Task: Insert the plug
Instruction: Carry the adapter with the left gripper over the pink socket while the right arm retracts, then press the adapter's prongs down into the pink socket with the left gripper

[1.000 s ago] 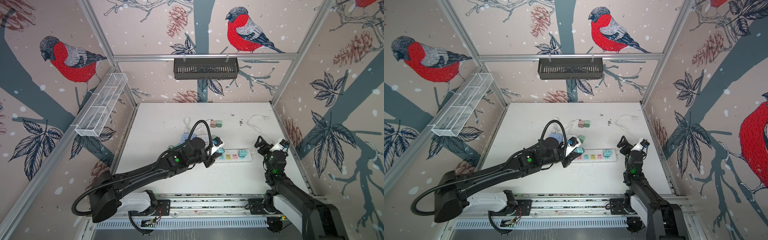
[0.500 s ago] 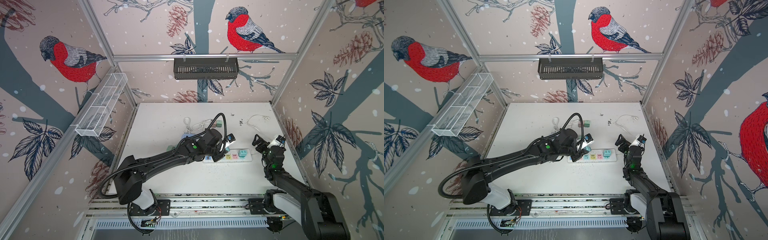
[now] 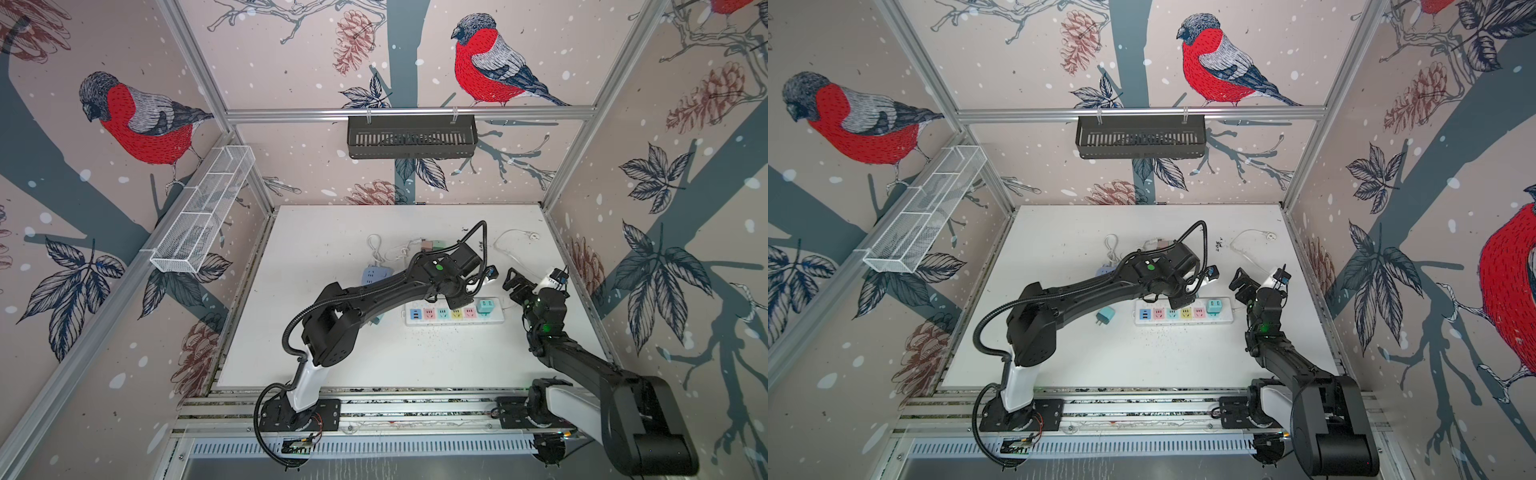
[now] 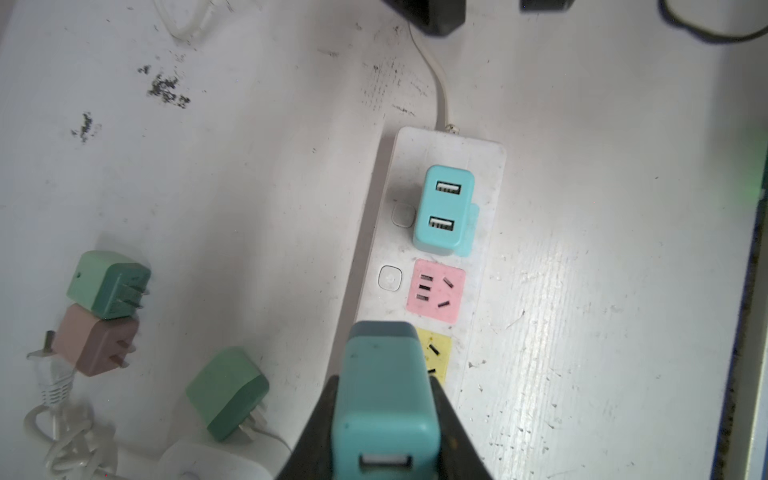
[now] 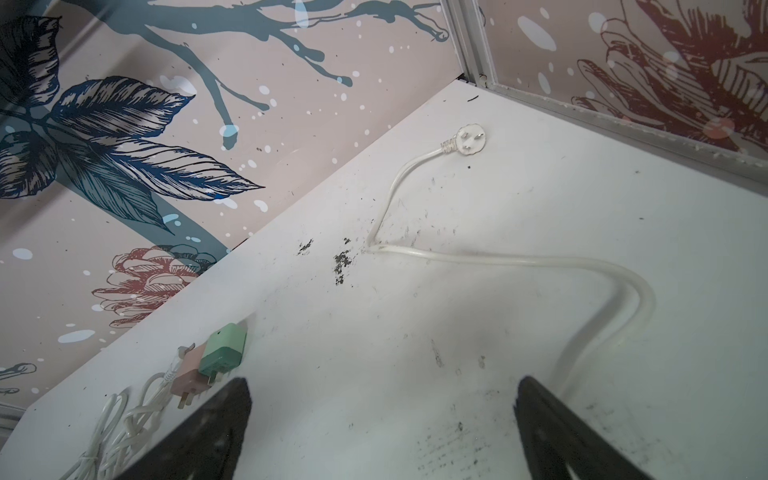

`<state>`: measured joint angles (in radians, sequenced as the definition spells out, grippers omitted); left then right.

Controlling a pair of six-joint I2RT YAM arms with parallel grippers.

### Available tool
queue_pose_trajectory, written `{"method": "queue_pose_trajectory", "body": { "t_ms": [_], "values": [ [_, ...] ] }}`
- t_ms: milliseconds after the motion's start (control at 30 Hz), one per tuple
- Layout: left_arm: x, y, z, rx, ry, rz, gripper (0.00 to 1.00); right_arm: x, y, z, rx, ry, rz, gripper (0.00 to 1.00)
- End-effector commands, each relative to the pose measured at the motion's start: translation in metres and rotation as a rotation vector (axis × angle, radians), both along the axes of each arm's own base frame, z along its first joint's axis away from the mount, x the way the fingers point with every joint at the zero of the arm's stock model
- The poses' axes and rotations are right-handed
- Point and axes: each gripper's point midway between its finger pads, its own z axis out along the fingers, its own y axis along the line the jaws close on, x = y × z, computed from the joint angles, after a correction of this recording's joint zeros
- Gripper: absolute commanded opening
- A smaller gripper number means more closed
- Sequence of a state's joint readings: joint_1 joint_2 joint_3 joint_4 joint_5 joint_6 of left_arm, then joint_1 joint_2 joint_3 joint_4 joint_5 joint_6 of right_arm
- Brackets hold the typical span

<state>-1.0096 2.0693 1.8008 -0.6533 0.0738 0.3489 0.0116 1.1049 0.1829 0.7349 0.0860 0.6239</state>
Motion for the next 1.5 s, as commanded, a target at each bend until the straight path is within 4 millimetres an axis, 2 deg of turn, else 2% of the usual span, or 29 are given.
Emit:
{"method": "queue_pose_trajectory", "body": {
  "t_ms": [0, 400, 867, 1467],
  "values": [
    [-0.005, 0.007, -0.013, 0.086, 0.028, -0.052, 0.0, 0.0, -0.005, 0.002, -0.002, -0.003, -0.024, 1.0],
    [-0.008, -0.015, -0.028, 0.109, 0.097, -0.126, 0.0, -0.004, -0.009, 0.001, 0.01, -0.008, -0.044, 1.0],
    [-0.021, -0.022, -0.042, 0.107, 0.143, -0.169, 0.0, -0.002, -0.009, 0.0, 0.009, 0.005, -0.042, 1.0],
    [-0.016, -0.025, -0.063, 0.139, 0.148, -0.169, 0.0, -0.001, -0.009, -0.001, 0.008, 0.013, -0.044, 1.0]
  ]
}}
